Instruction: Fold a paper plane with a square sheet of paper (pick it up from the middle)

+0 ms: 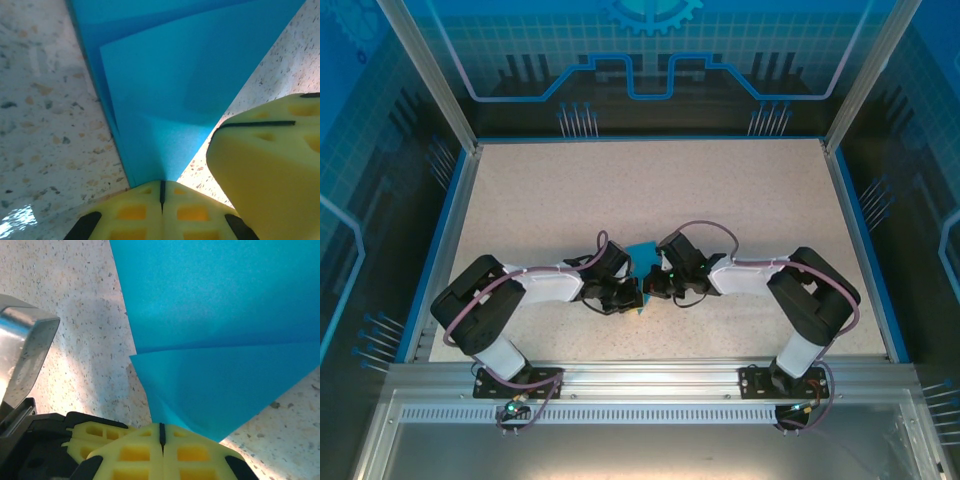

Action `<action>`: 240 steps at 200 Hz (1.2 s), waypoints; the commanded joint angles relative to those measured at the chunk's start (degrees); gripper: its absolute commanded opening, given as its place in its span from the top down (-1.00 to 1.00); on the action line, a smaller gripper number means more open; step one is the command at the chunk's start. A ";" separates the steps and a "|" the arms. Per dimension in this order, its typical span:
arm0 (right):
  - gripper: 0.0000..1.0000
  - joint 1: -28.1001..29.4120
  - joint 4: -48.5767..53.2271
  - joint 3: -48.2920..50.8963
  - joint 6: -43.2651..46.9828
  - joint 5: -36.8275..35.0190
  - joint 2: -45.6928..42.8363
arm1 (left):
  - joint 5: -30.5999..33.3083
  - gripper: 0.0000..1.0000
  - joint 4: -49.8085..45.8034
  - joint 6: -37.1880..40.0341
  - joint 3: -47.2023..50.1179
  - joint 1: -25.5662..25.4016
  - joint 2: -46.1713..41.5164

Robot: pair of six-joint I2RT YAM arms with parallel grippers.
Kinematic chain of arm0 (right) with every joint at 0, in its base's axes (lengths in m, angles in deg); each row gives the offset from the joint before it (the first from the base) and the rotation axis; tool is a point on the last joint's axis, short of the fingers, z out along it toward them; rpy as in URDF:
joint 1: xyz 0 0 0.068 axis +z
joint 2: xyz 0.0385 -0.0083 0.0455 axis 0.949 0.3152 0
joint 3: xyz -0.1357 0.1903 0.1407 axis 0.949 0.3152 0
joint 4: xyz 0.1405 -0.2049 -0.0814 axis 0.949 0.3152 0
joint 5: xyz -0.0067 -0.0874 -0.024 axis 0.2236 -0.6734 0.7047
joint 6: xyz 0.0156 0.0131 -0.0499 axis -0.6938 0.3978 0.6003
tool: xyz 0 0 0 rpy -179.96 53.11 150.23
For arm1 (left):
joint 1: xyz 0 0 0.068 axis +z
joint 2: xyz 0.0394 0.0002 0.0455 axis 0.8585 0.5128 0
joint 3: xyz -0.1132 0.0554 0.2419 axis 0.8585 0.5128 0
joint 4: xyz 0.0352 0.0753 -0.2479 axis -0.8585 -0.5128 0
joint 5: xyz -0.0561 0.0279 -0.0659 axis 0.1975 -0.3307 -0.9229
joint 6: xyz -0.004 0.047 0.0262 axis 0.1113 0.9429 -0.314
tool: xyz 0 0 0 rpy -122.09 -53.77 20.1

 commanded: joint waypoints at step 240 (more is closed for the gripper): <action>1.00 -9.65 -0.08 -1.12 6.83 1.69 6.85 | 3.92 1.00 -12.48 6.09 0.29 -0.82 2.99</action>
